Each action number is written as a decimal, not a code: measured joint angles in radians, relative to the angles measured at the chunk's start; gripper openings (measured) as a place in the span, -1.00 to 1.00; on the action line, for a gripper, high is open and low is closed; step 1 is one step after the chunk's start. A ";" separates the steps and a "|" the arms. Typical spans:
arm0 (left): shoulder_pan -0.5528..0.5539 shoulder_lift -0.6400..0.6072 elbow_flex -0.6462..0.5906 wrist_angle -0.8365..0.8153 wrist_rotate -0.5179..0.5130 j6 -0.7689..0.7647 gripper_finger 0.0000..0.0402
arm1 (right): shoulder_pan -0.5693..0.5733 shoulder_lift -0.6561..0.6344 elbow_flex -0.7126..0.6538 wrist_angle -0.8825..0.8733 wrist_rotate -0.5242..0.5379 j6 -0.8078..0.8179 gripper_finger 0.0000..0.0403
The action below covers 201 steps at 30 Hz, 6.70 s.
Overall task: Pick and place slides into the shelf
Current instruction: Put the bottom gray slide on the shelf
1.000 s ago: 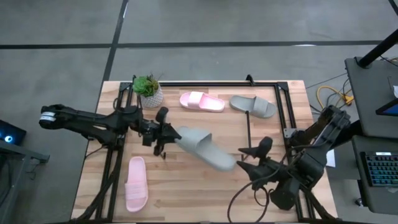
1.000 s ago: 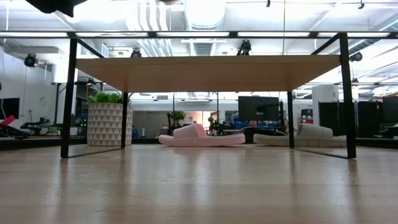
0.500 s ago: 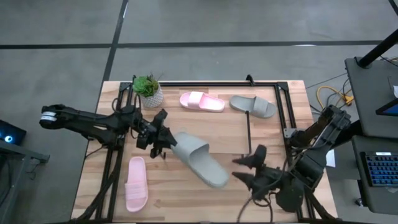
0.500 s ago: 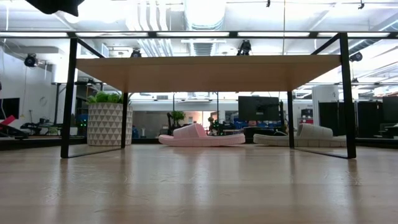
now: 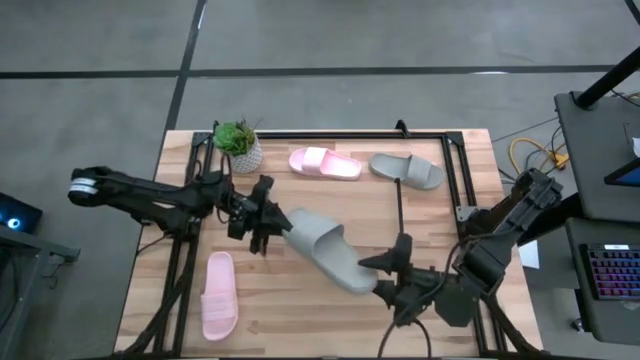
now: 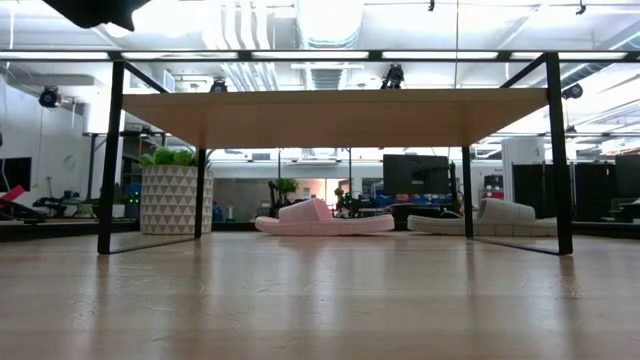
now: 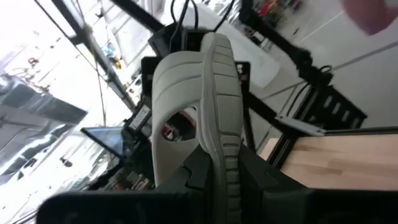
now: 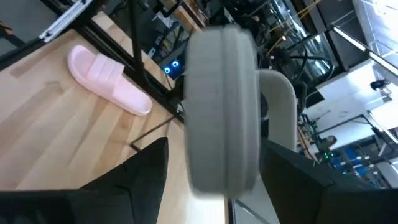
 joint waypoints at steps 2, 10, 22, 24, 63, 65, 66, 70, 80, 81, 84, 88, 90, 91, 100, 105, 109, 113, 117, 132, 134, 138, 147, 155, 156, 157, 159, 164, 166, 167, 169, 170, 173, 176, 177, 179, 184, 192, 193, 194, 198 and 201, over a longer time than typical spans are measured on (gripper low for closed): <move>0.000 0.014 0.003 0.009 -0.018 0.004 -0.91 | -0.009 0.000 0.000 0.013 -0.035 0.002 0.15; 0.000 0.049 0.021 0.008 -0.042 0.017 -0.91 | -0.040 0.000 -0.002 0.024 -0.067 -0.011 0.01; 0.000 0.035 0.019 0.004 -0.038 0.014 -0.91 | -0.056 0.000 -0.007 0.007 -0.060 -0.047 -0.61; 0.000 0.035 0.019 0.001 -0.038 0.014 -0.91 | -0.056 -0.002 -0.008 0.003 -0.054 -0.047 -0.73; -0.082 0.063 0.134 -0.228 -0.518 -0.029 0.05 | -0.300 0.005 -0.045 -0.167 0.057 0.159 -0.77; -0.082 0.088 0.157 -0.233 -0.519 -0.020 0.05 | -0.311 0.005 -0.045 -0.164 0.049 0.156 -0.77; -0.082 0.098 0.168 -0.247 -0.521 -0.005 0.05 | -0.316 0.005 -0.045 -0.156 0.047 0.149 -0.77; -0.082 0.141 0.209 -0.313 -0.539 0.016 0.05 | -0.322 0.005 -0.045 -0.153 0.044 0.132 -0.78; -0.082 0.177 0.257 -0.332 -0.607 0.025 0.06 | -0.326 0.009 -0.049 -0.160 0.043 0.124 -0.78; -0.083 0.173 0.257 -0.341 -0.607 0.024 0.07 | -0.326 0.009 -0.051 -0.159 0.042 0.121 -0.78; -0.083 0.170 0.257 -0.343 -0.626 0.014 0.17 | -0.328 0.010 -0.054 -0.160 0.037 0.121 -0.78; -0.086 0.171 0.262 -0.340 -0.641 0.016 0.35 | -0.327 0.011 -0.055 -0.156 0.029 0.114 -0.78; -0.086 0.180 0.263 -0.341 -0.649 0.016 0.41 | -0.329 0.011 -0.055 -0.146 0.008 0.113 -0.78; -0.086 0.187 0.264 -0.340 -0.649 0.016 0.42 | -0.332 0.011 -0.055 -0.141 -0.004 0.113 -0.78; -0.087 0.236 0.306 -0.335 -0.652 0.016 0.26 | -0.360 0.011 -0.056 -0.123 -0.017 0.106 -0.78; -0.087 0.265 0.329 -0.334 -0.652 0.022 0.02 | -0.360 0.017 -0.056 -0.120 -0.017 0.094 -0.78; -0.087 0.285 0.338 -0.332 -0.673 0.040 -0.19 | -0.360 0.030 -0.056 -0.096 -0.032 0.076 -0.78; -0.088 0.289 0.338 -0.337 -0.701 0.074 -0.49 | -0.360 0.034 -0.056 -0.102 -0.032 0.067 -0.78; -0.088 0.276 0.334 -0.343 -0.699 0.076 -0.77 | -0.360 0.035 -0.054 -0.093 -0.029 0.052 -0.78; -0.088 0.170 0.293 -0.416 -0.689 0.089 -0.77 | -0.295 -0.008 -0.035 -0.153 -0.026 0.113 -0.07; -0.092 0.129 0.280 -0.499 -0.692 0.096 -0.78 | -0.271 -0.032 -0.033 -0.200 -0.027 0.152 -0.05; -0.108 0.065 0.236 -0.581 -0.615 0.124 -0.78 | -0.226 -0.083 -0.034 -0.242 -0.030 0.226 -0.06; -0.184 0.065 0.186 -0.582 -0.496 0.256 -0.78 | -0.253 -0.109 -0.039 -0.227 -0.043 0.245 -0.10; -0.196 0.153 0.205 -0.589 -0.520 0.338 -0.78 | -0.346 -0.082 -0.037 -0.154 -0.230 0.230 -0.09; -0.196 0.158 0.211 -0.590 -0.522 0.340 -0.78 | -0.356 -0.081 -0.037 -0.153 -0.234 0.226 -0.10; -0.196 0.161 0.218 -0.591 -0.526 0.341 -0.78 | -0.368 -0.081 -0.037 -0.151 -0.241 0.221 -0.10; -0.197 0.165 0.231 -0.586 -0.530 0.358 -0.78 | -0.393 -0.074 -0.036 -0.146 -0.263 0.218 -0.11; -0.197 0.167 0.253 -0.602 -0.531 0.364 -0.78 | -0.428 -0.048 -0.035 -0.147 -0.274 0.205 -0.11; -0.197 0.167 0.261 -0.605 -0.534 0.365 -0.78 | -0.430 -0.037 -0.035 -0.148 -0.279 0.196 -0.12; -0.197 0.167 0.263 -0.603 -0.535 0.373 -0.78 | -0.431 -0.033 -0.035 -0.139 -0.288 0.189 -0.12; -0.197 0.169 0.264 -0.605 -0.535 0.402 -0.78 | -0.430 -0.030 -0.035 -0.141 -0.303 0.176 -0.12; -0.197 0.172 0.267 -0.603 -0.536 0.407 -0.78 | -0.430 -0.030 -0.035 -0.139 -0.304 0.174 -0.12; -0.197 0.175 0.274 -0.609 -0.536 0.410 -0.79 | -0.430 -0.032 -0.035 -0.135 -0.304 0.175 -0.12; -0.197 0.180 0.290 -0.602 -0.535 0.432 -0.79 | -0.430 -0.032 -0.035 -0.134 -0.320 0.174 -0.12; -0.197 0.180 0.296 -0.607 -0.535 0.439 -0.79 | -0.432 -0.032 -0.035 -0.130 -0.337 0.174 -0.12; -0.197 0.192 0.314 -0.604 -0.535 0.445 -0.79 | -0.437 -0.022 -0.034 -0.123 -0.348 0.173 -0.12; -0.197 0.219 0.341 -0.603 -0.535 0.466 -0.79 | -0.445 -0.013 -0.034 -0.124 -0.325 0.160 -0.13; -0.198 0.231 0.343 -0.596 -0.535 0.467 -0.79 | -0.461 -0.010 -0.034 -0.152 -0.317 0.149 -0.14; -0.198 0.230 0.344 -0.599 -0.535 0.467 -0.79 | -0.466 -0.010 -0.034 -0.164 -0.317 0.152 -0.14; -0.198 0.229 0.345 -0.602 -0.535 0.467 -0.79 | -0.472 -0.010 -0.034 -0.172 -0.317 0.156 -0.14; -0.198 0.226 0.351 -0.595 -0.535 0.468 -0.79 | -0.498 -0.010 -0.034 -0.183 -0.317 0.171 -0.15; -0.197 0.226 0.352 -0.596 -0.538 0.468 -0.79 | -0.513 -0.010 -0.034 -0.183 -0.317 0.174 -0.15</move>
